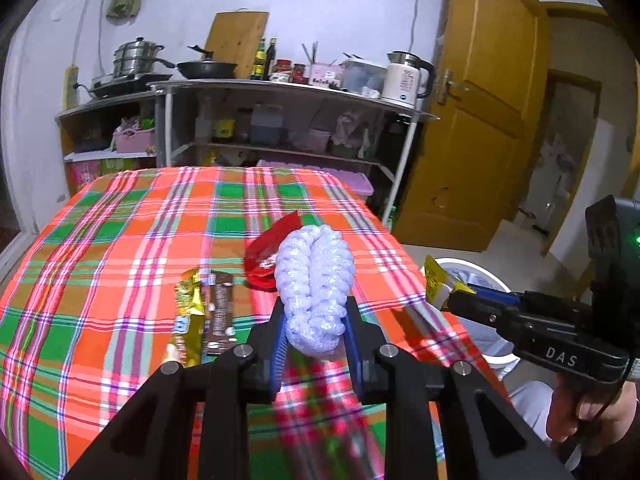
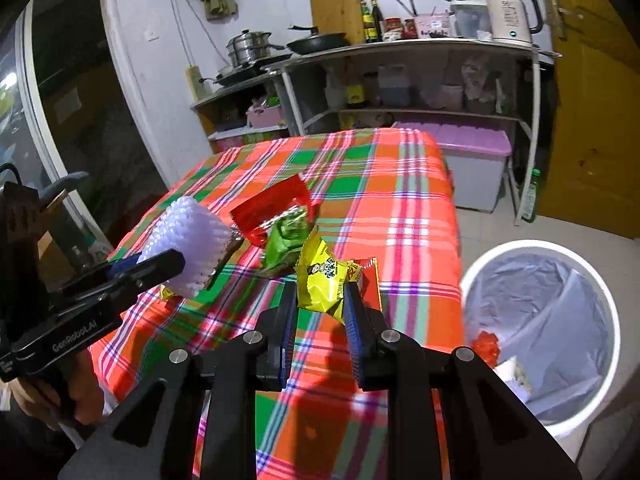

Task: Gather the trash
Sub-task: 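Carry the foam net and yellow wrapper over the bin with both tools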

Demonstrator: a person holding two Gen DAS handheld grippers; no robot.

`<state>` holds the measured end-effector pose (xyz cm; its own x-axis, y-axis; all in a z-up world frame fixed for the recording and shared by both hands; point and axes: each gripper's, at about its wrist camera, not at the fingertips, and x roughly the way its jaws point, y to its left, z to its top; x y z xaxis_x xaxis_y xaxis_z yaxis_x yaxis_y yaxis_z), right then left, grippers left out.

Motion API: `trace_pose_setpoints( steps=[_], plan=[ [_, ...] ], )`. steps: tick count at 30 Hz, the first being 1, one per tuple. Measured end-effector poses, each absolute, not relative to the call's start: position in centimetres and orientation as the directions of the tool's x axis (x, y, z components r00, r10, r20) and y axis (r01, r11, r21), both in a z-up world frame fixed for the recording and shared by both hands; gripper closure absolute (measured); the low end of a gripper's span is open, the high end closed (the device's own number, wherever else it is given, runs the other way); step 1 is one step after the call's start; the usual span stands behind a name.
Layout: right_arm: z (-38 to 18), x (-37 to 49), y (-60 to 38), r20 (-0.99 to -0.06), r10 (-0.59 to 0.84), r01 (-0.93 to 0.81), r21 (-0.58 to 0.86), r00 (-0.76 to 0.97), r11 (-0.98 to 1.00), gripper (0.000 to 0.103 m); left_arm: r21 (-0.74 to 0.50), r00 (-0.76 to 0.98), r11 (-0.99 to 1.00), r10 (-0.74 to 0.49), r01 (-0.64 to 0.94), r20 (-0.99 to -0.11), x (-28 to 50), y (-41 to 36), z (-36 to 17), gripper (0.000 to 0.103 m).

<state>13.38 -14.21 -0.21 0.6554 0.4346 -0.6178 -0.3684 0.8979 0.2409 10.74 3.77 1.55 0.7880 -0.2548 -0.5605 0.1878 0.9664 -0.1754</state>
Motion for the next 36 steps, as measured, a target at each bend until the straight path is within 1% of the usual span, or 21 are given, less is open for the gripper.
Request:
trace_pose_setpoints(
  steps=[16,27,36],
  plan=[
    [0.8,11.5,-20.9,-0.593,0.336,-0.243,0.234,0.732,0.941,0.079,-0.165,0.76,0.933,-0.356,0.319,-0.543,11.1,-3.1,2.7,0.077],
    [0.2,11.5,-25.2,-0.604,0.255,-0.142,0.229,0.755,0.963,0.079,-0.175,0.722,0.903,-0.419,0.392,-0.551,12.8,-7.4,2.4,0.077],
    [-0.9,11.9,-28.1,-0.617,0.222,-0.083,0.246,0.755,0.966,0.079,-0.17,0.682,0.881,-0.453,0.442,-0.574,14.4,-11.1,1.4,0.077]
  ],
)
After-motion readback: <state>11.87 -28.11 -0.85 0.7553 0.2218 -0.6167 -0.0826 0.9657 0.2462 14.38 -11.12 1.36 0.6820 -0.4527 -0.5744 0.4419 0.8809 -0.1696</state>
